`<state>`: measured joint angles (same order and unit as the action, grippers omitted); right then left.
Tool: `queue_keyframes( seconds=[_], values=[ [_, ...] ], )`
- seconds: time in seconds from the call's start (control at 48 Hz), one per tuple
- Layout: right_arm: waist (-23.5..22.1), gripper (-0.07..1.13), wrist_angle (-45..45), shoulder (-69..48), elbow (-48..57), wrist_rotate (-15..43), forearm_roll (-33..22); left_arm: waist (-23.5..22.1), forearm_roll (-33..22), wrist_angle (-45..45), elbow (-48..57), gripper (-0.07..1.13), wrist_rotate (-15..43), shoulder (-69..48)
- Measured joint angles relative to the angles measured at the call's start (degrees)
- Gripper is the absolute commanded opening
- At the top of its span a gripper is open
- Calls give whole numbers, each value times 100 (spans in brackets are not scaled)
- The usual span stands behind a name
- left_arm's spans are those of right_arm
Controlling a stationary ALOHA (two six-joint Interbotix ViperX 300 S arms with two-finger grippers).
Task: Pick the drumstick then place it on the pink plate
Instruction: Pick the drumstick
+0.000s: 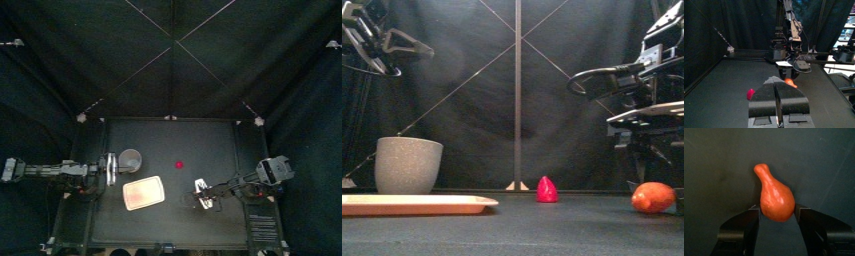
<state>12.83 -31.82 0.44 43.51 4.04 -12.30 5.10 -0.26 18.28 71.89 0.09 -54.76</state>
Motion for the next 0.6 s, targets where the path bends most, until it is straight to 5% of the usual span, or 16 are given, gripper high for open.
queue_keyframes(
  seconds=[0.604],
  values=[
    [-26,74,114,9,-44,-18,334,9,-88,0,44,9,0,0]
  ],
)
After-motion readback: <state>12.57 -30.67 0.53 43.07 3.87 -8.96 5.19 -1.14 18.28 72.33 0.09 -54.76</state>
